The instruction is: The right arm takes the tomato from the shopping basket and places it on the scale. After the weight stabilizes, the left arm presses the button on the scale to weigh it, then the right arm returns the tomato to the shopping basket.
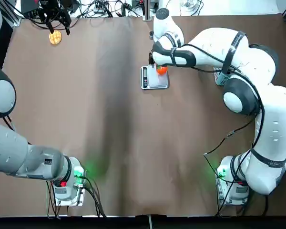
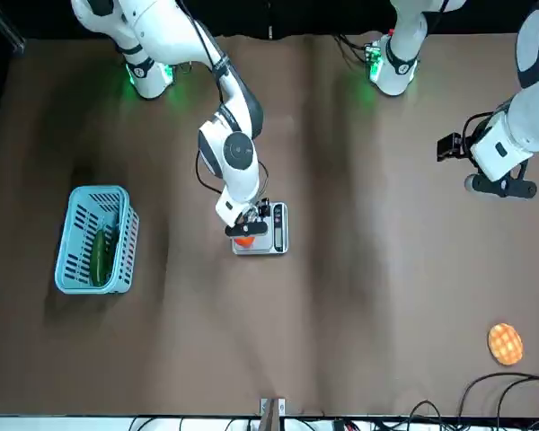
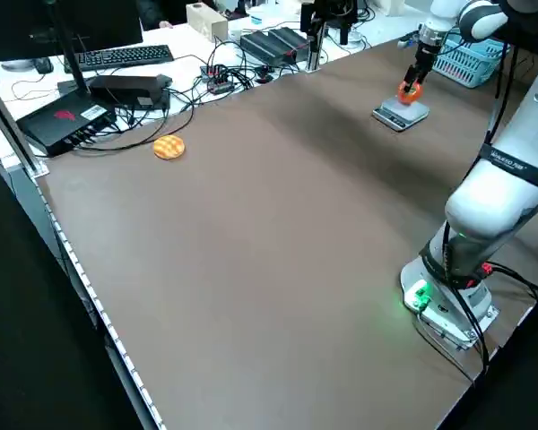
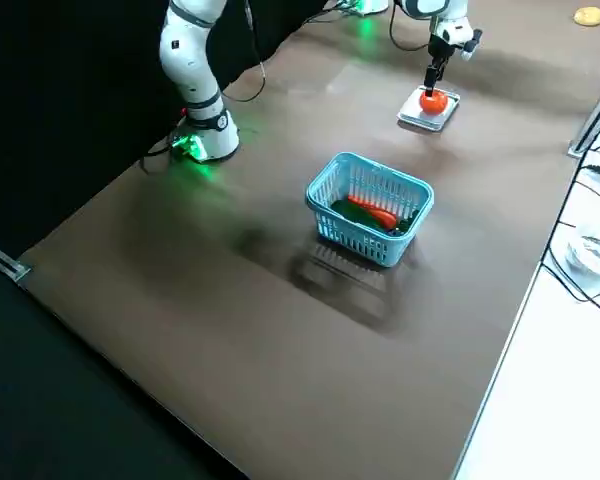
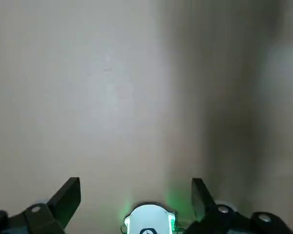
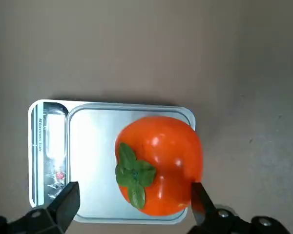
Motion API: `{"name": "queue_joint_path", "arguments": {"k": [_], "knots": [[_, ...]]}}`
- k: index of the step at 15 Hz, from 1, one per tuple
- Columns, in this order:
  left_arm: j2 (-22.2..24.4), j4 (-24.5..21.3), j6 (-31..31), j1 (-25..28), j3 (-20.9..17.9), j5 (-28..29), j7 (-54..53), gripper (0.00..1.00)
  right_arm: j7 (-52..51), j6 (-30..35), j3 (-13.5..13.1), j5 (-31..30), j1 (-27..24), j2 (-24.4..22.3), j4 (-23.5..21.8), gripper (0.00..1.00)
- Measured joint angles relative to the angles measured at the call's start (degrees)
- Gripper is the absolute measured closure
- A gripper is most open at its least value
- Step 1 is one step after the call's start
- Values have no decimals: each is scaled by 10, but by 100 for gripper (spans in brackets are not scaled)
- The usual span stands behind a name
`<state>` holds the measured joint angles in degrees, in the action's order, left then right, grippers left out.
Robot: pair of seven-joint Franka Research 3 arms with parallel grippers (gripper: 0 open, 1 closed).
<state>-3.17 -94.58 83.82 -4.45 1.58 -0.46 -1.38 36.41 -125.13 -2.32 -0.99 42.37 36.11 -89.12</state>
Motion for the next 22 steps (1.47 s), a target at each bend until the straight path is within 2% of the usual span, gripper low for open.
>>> {"name": "queue_joint_path", "arguments": {"k": [22], "knots": [[0,0,0,-2,1,0,0,0,-9,1,-6,0,-9,0,-4,0]]}}
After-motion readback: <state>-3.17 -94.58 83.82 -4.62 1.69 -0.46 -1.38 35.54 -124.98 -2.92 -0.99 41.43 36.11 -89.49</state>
